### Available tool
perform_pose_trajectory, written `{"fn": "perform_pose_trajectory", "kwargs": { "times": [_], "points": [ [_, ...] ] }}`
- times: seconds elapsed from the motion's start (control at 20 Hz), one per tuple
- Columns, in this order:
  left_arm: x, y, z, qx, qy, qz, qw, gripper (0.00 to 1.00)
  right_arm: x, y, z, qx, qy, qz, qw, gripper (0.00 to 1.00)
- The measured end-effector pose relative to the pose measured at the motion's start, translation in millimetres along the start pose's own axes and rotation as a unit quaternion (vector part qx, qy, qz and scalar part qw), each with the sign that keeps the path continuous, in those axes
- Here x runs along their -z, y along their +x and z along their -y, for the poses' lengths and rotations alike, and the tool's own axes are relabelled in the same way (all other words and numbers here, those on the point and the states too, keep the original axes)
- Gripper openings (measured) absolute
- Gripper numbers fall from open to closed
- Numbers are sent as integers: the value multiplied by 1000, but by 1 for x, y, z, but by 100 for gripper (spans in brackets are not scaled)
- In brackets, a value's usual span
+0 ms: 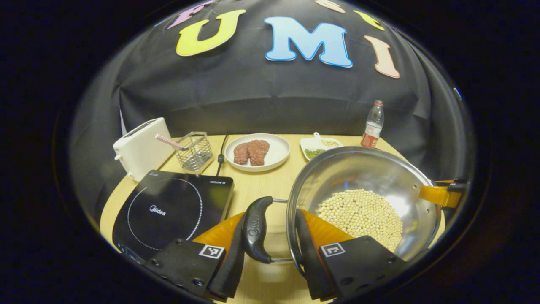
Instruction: First push the handle of the pot to place it horizontally, then grasp the pot with both hands and set it on the induction cooktop.
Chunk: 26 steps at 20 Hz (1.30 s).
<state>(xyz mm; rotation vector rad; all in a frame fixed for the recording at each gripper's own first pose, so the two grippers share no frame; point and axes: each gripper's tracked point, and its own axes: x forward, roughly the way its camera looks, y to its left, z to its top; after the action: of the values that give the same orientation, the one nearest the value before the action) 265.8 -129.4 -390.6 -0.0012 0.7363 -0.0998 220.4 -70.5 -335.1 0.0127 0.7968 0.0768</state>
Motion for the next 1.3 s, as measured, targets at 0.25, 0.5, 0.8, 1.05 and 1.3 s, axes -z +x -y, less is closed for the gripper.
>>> {"fn": "perform_pose_trajectory", "kwargs": {
  "times": [0.25, 0.5, 0.8, 1.05, 1.3],
  "points": [
    [-3, -6, -14, 10, -10, 5, 1000, 65, -7, -17, -24, 11, -12, 11, 1000, 54],
    [-11, -9, -32, 24, -7, 10, 1000, 65, -10, -32, -53, 22, -6, 18, 1000, 54],
    [-15, -8, -58, 34, -1, 15, 999, 68, -13, -39, -88, 28, 2, 23, 999, 54],
    [-18, -9, -79, 34, 3, 18, 999, 65, -14, -38, -119, 28, 8, 22, 999, 54],
    [-20, -9, -102, 35, 3, 20, 999, 68, -15, -37, -151, 26, 10, 23, 999, 54]
  ]
}}
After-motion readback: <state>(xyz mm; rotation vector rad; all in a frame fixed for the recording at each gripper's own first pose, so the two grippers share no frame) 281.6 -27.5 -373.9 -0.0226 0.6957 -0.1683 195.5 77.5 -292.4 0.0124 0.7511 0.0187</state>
